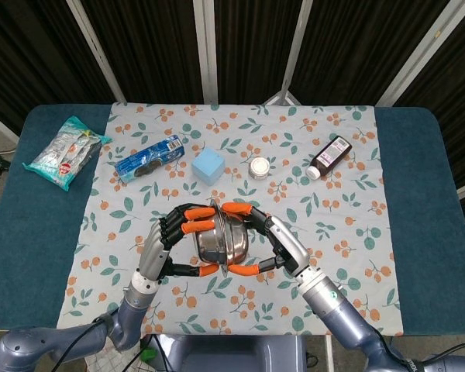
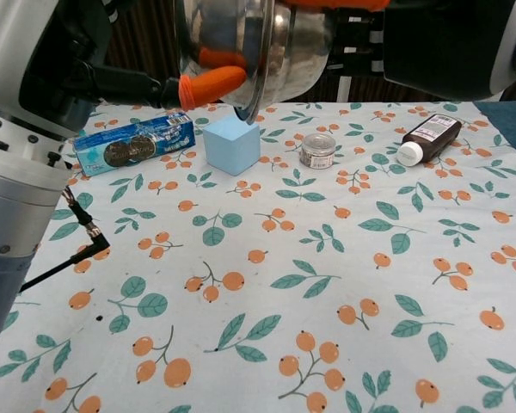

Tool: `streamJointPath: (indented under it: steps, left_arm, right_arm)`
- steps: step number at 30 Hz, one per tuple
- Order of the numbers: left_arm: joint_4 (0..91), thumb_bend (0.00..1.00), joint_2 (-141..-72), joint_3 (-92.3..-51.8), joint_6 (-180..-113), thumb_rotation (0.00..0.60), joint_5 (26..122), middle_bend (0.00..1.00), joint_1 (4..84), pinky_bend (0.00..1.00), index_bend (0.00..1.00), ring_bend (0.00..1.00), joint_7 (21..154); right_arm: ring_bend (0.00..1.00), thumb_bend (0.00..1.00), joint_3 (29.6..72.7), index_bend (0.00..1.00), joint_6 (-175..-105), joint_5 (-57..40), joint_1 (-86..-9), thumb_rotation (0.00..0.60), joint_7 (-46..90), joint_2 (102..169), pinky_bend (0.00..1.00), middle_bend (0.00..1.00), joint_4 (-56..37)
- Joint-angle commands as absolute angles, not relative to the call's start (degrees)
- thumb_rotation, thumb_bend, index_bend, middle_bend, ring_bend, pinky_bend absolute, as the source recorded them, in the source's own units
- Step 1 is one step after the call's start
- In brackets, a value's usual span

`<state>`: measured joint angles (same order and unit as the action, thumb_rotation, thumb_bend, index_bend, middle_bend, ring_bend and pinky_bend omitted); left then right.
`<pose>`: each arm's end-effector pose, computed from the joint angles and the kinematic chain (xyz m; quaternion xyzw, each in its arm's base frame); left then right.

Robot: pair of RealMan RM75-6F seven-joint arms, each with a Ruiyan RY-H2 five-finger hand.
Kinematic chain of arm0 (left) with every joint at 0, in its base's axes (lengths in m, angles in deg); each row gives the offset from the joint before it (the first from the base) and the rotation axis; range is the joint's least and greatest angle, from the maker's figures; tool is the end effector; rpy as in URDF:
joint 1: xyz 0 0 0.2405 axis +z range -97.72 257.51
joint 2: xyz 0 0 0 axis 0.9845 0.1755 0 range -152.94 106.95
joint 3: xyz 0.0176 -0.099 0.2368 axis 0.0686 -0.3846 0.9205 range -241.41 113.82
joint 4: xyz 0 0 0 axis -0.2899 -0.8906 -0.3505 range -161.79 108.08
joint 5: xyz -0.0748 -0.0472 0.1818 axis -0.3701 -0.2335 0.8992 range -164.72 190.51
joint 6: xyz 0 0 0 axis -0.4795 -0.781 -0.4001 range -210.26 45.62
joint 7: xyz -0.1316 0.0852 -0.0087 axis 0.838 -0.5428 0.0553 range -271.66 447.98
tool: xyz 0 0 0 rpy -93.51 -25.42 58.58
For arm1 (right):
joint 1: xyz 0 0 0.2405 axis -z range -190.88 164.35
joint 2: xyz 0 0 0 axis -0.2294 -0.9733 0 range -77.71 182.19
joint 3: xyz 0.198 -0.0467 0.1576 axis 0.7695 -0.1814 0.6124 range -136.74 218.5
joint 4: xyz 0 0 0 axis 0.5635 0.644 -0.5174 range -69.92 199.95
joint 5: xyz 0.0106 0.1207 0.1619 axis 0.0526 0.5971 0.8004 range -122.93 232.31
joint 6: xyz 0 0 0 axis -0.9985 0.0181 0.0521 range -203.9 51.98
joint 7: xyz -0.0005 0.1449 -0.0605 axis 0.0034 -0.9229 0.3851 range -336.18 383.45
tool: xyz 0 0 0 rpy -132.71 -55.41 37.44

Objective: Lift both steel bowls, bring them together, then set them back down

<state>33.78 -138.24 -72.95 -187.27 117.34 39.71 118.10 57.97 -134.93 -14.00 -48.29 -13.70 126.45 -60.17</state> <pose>-0.0562 0.2705 -0.0101 -0.4813 -0.2857 -0.8226 0.1000 -0.0402 -0.2677 0.0736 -0.4097 0.7080 -0.5749 0.0184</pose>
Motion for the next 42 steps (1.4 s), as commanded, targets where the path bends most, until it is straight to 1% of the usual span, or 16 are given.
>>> streamJointPath:
  steps: [1, 8, 14, 21, 25, 35, 42]
  left_arm:
    - [32.94, 0.04, -139.11, -72.7, -187.47, 0.6, 117.58, 0.32, 39.5, 0.39, 0.35, 0.28, 118.38]
    - [30.26, 0.04, -141.28, -72.35, -188.54, 0.6, 118.09, 0.32, 39.17, 0.39, 0.35, 0.28, 119.11]
    - [31.19, 0.04, -139.51, -72.14, -190.69, 0.6, 119.02, 0.32, 39.76, 0.39, 0.35, 0.28, 118.54]
    - [32.9, 0.04, -138.07, -71.35, -191.14, 0.6, 119.33, 0.32, 40.47, 0.39, 0.35, 0.28, 117.8]
    - [32.41, 0.04, -138.0, -70.94, -191.17, 0.6, 119.46, 0.32, 40.72, 0.39, 0.35, 0.28, 117.5]
    - [29.22, 0.04, -139.84, -71.19, -190.84, 0.6, 118.83, 0.32, 40.32, 0.39, 0.36, 0.28, 118.3]
    - [28.94, 0.04, -141.11, -71.23, -190.4, 0.6, 118.87, 0.32, 39.6, 0.39, 0.36, 0.28, 118.33]
  right_arm:
    - [0.35, 0.06, 57.57, 0.41, -134.87, -13.43, -48.65, 0.6, -12.11, 127.7, 0.39, 0.27, -60.91]
    - [0.35, 0.06, 57.51, 0.41, -135.0, -11.53, -49.04, 0.6, -9.97, 130.08, 0.39, 0.27, -60.46]
    - [0.35, 0.06, 58.84, 0.41, -135.52, -11.09, -47.5, 0.6, -12.85, 128.63, 0.39, 0.27, -58.04]
    - [0.35, 0.06, 59.75, 0.41, -134.15, -11.93, -46.48, 0.6, -16.74, 127.18, 0.39, 0.27, -55.62]
    - [0.35, 0.06, 60.15, 0.41, -133.49, -12.52, -46.24, 0.6, -18.16, 126.76, 0.39, 0.27, -55.12]
    - [0.35, 0.06, 59.74, 0.41, -132.57, -14.45, -46.32, 0.6, -17.67, 127.03, 0.39, 0.27, -56.5]
    - [0.35, 0.06, 58.86, 0.41, -132.04, -16.07, -46.56, 0.6, -16.86, 127.79, 0.39, 0.27, -58.31]
